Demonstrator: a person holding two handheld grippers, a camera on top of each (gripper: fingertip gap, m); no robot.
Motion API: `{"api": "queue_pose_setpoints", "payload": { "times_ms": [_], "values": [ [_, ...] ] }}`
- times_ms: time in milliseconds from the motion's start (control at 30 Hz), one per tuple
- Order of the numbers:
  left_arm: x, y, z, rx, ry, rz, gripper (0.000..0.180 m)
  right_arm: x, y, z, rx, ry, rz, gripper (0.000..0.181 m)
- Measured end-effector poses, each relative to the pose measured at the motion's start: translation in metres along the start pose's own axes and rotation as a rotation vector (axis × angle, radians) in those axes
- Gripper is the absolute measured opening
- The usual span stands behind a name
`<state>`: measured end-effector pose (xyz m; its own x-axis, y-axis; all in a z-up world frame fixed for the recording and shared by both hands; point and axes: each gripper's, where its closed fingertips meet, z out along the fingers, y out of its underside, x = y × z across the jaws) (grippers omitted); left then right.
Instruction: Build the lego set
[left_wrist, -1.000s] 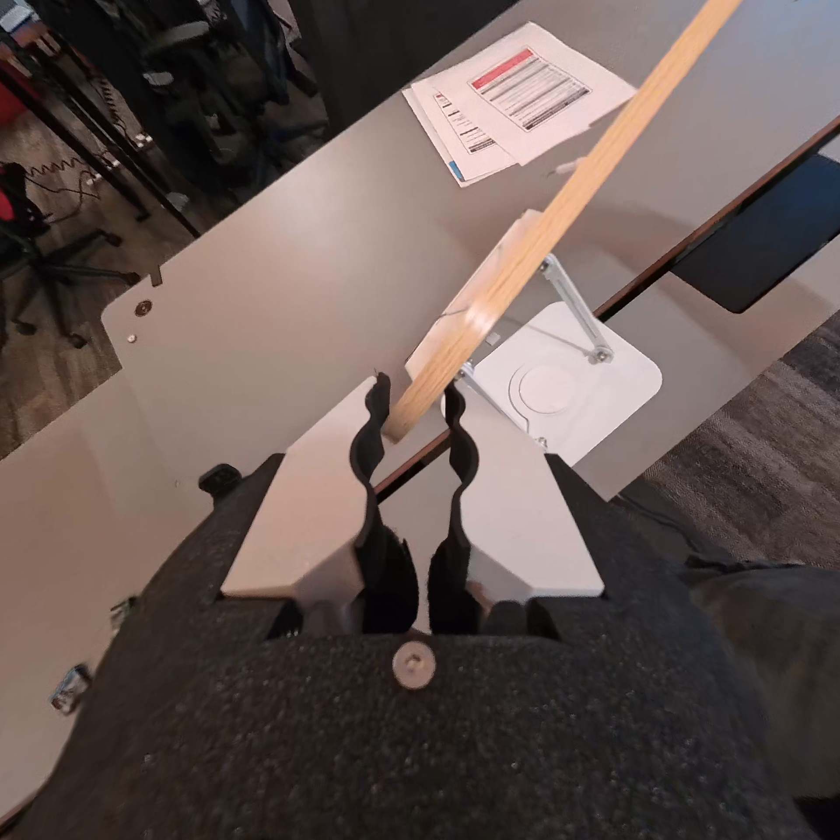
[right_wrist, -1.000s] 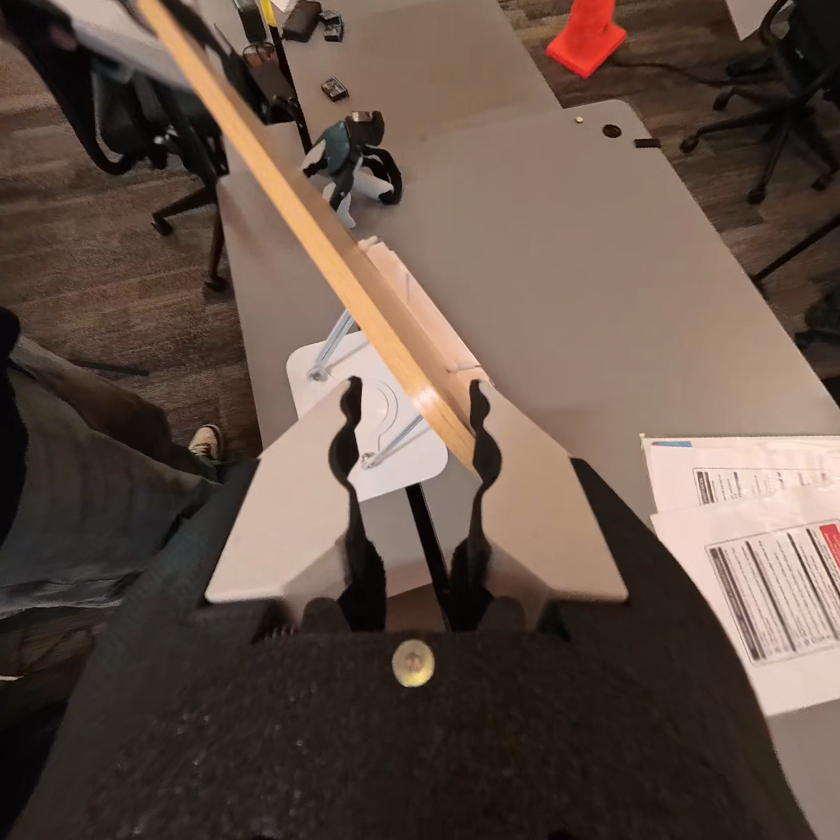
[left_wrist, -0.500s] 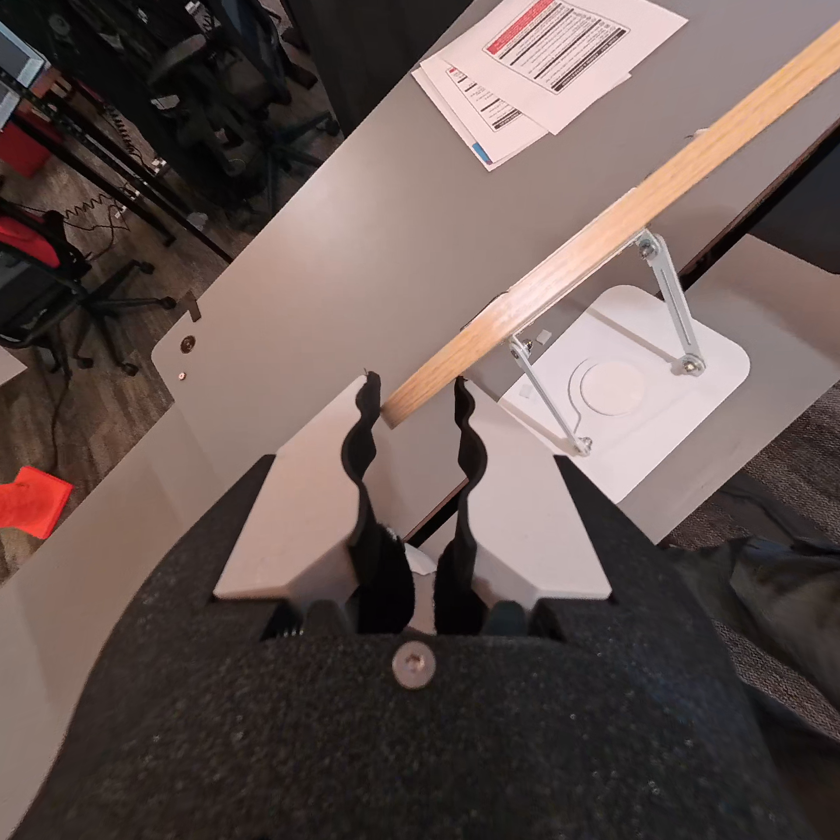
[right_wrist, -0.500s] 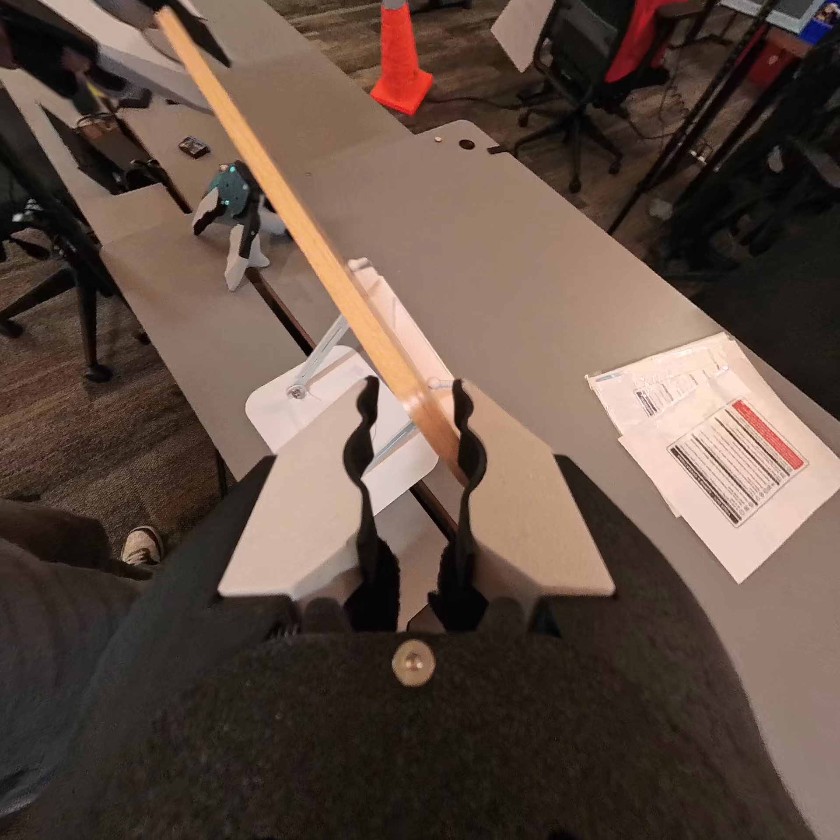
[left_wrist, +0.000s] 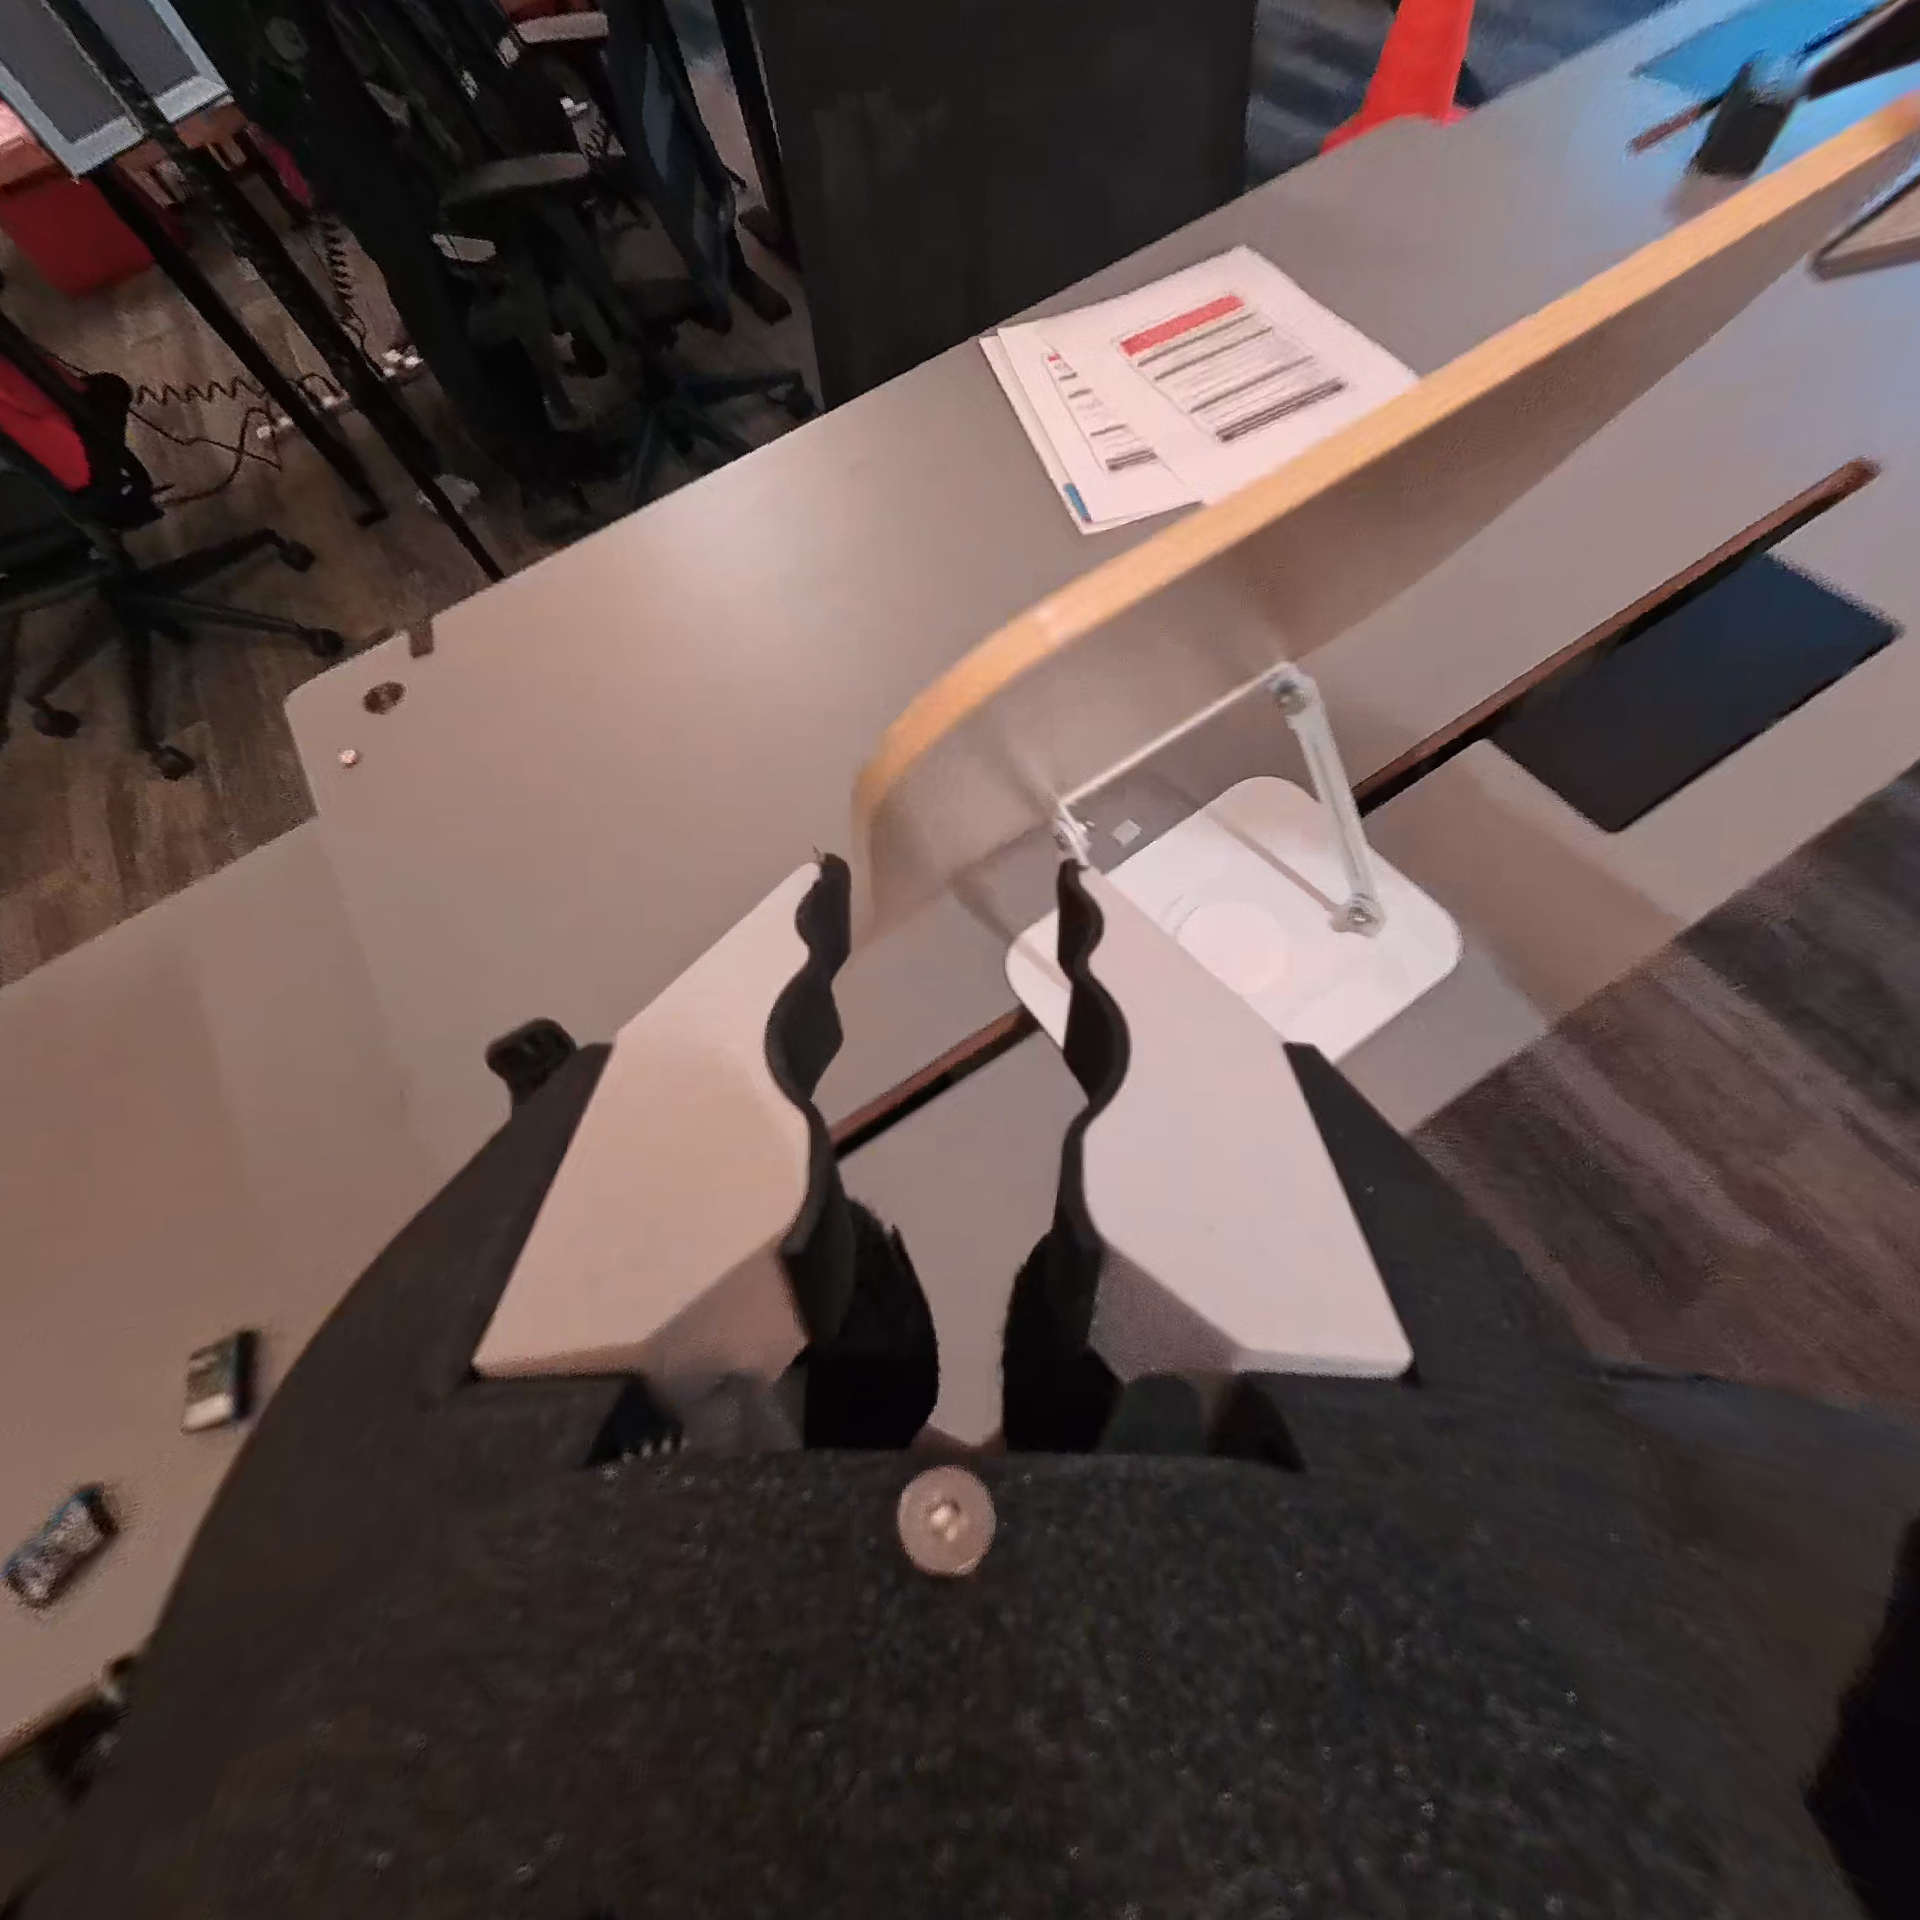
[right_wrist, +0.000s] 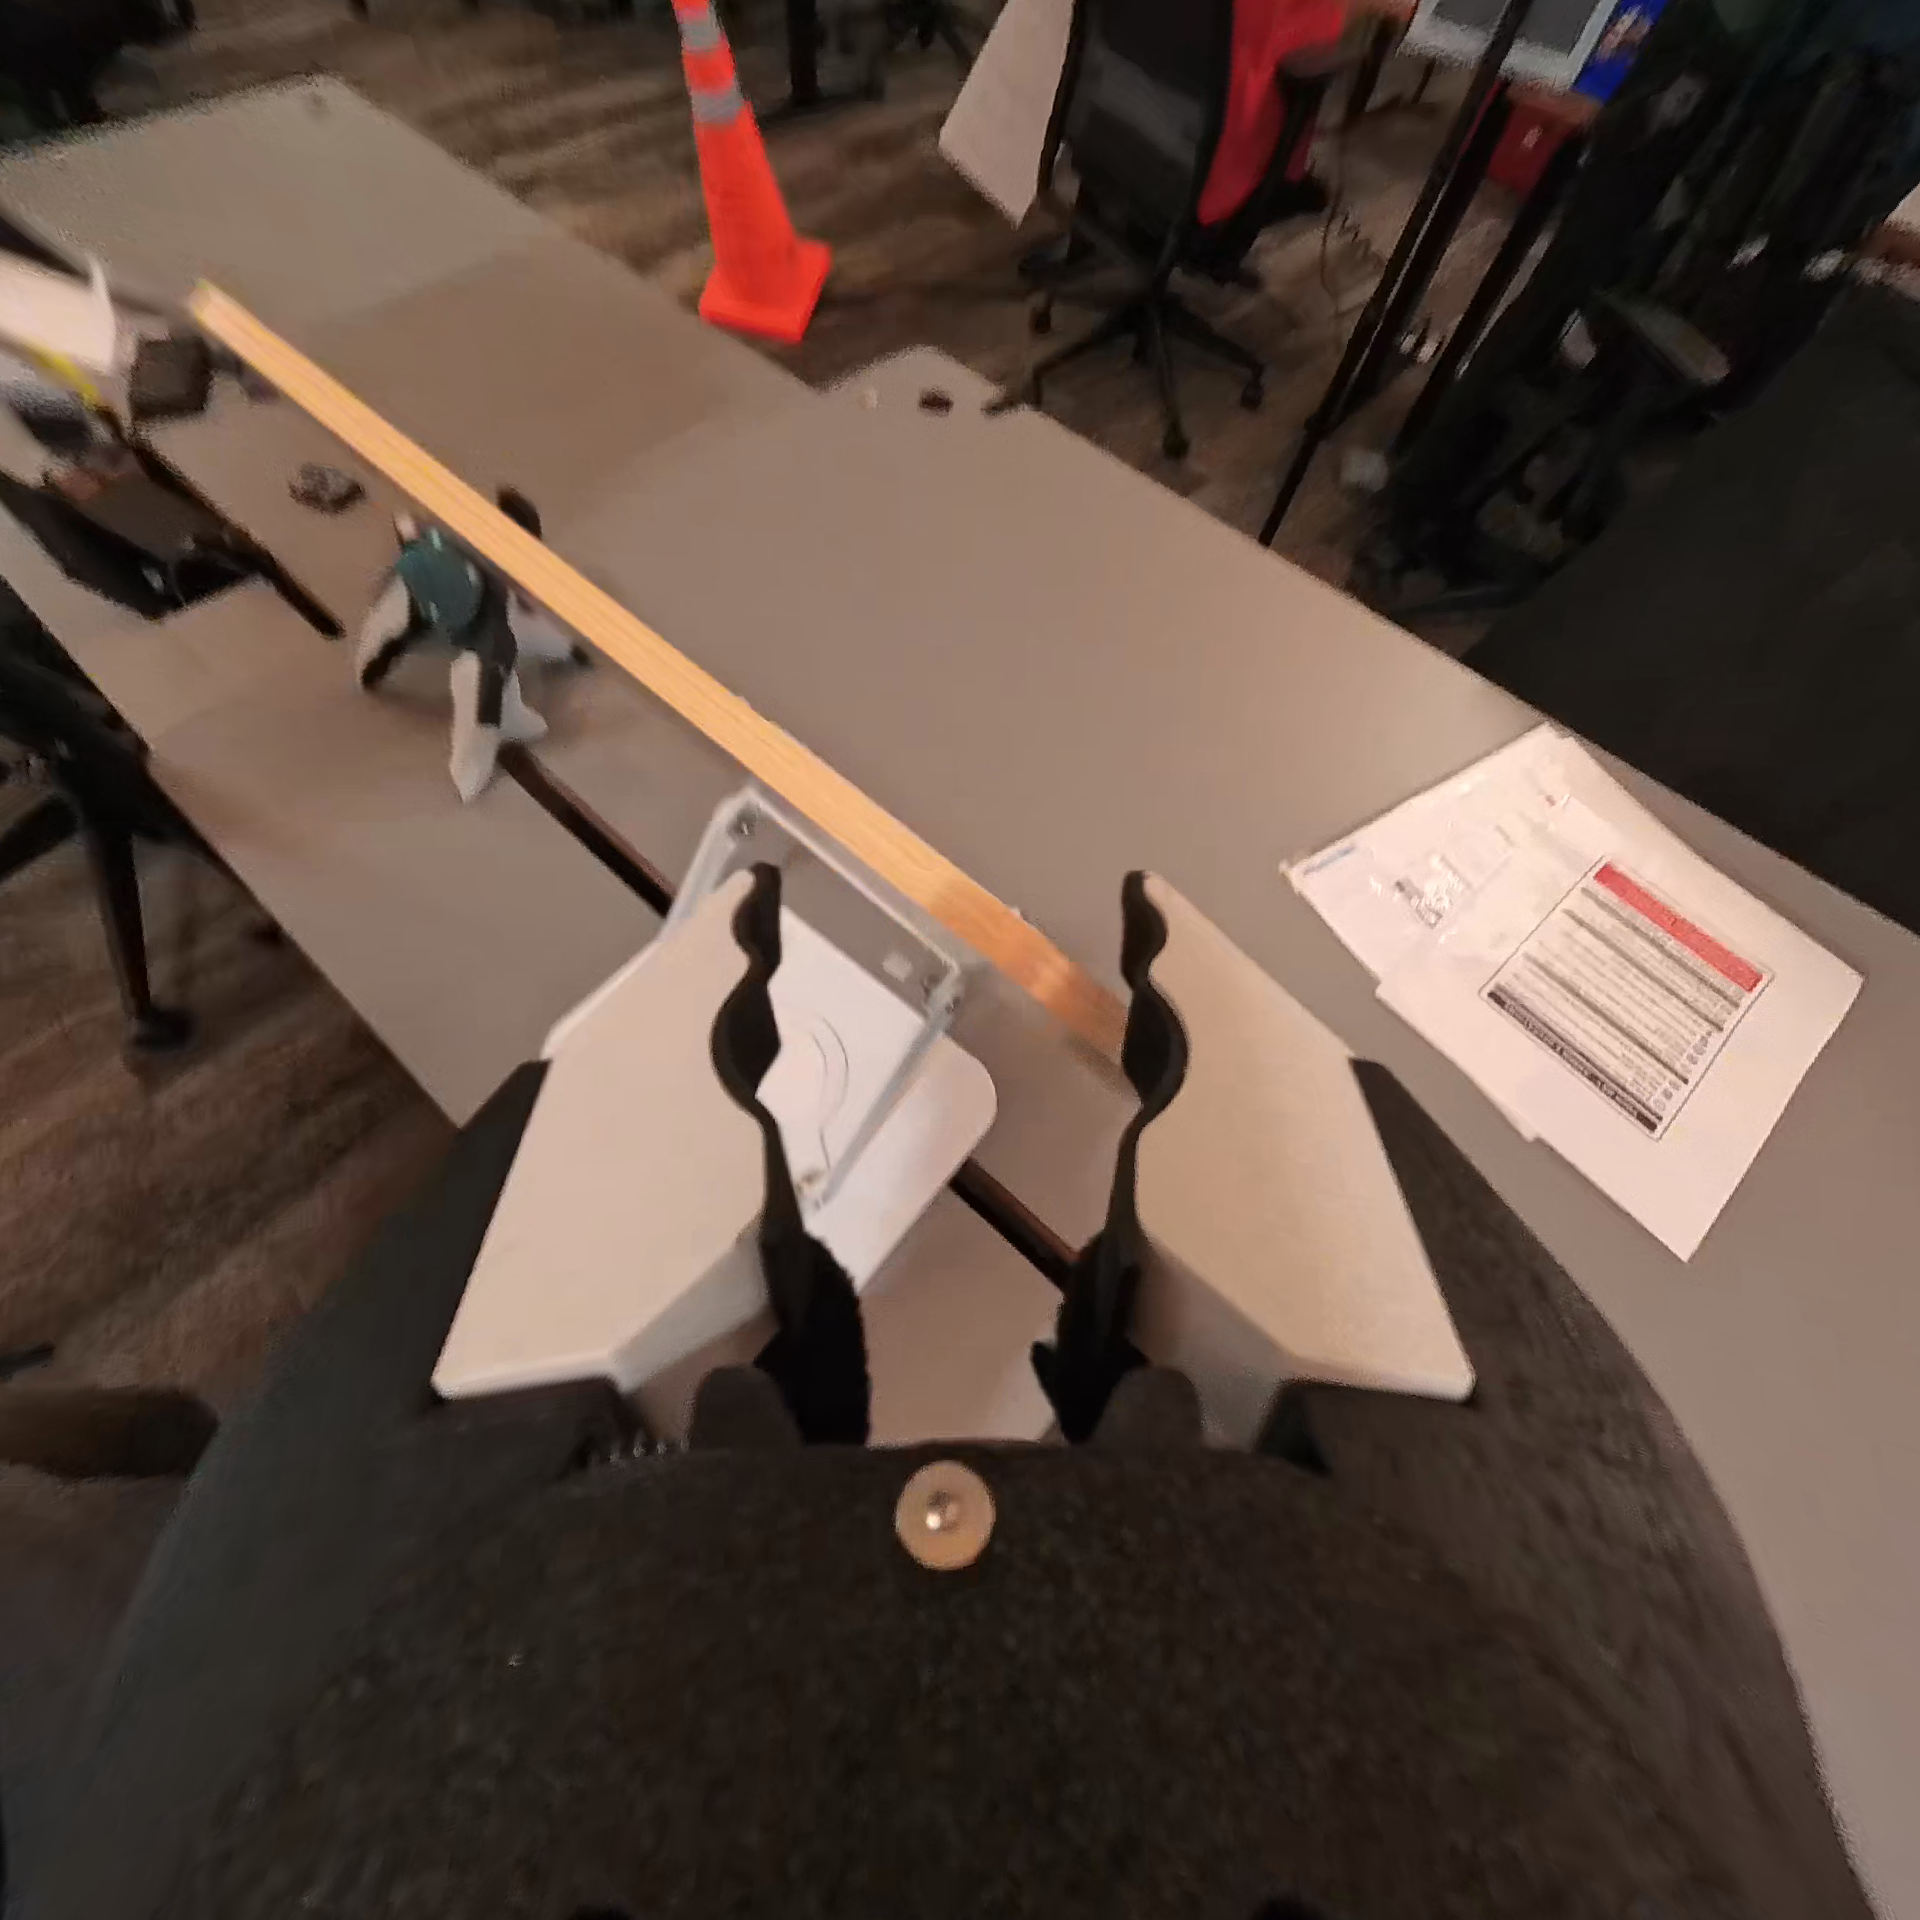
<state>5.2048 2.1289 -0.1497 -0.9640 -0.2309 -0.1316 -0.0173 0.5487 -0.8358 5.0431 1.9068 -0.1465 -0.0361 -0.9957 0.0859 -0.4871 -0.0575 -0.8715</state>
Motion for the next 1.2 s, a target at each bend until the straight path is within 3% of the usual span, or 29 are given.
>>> {"api": "queue_pose_setpoints", "payload": {
  "times_ms": [133,333,467,600,767,1000,1200],
  "values": [
    [0.019,0.032,-0.065,0.047,0.058,-0.148,0.035,-0.065,-0.022,-0.011,0.143,-0.056,0.054,0.068],
    [0.018,0.129,-0.170,0.041,-0.019,-0.479,0.031,-0.284,-0.022,0.013,0.128,-0.551,0.130,0.064],
    [-0.001,0.198,-0.248,0.022,-0.220,-0.630,0.030,-0.425,-0.021,0.023,0.083,-0.837,-0.038,0.064],
    [-0.015,0.257,-0.340,0.047,-0.417,-0.748,0.031,-0.537,-0.003,0.019,-0.070,-1.110,-0.359,0.064],
    [-0.020,0.341,-0.457,-0.008,-0.695,-0.803,0.031,-0.637,-0.005,0.021,-0.058,-1.321,-0.619,0.065],
    [-0.008,0.420,-0.591,-0.022,-1.068,-0.948,0.028,-0.761,-0.028,0.018,-0.078,-1.469,-0.757,0.053],
    [-0.023,0.455,-0.647,0.060,-1.206,-1.065,0.027,-0.845,-0.042,0.028,-0.097,-1.605,-0.785,0.053]
  ]
}}
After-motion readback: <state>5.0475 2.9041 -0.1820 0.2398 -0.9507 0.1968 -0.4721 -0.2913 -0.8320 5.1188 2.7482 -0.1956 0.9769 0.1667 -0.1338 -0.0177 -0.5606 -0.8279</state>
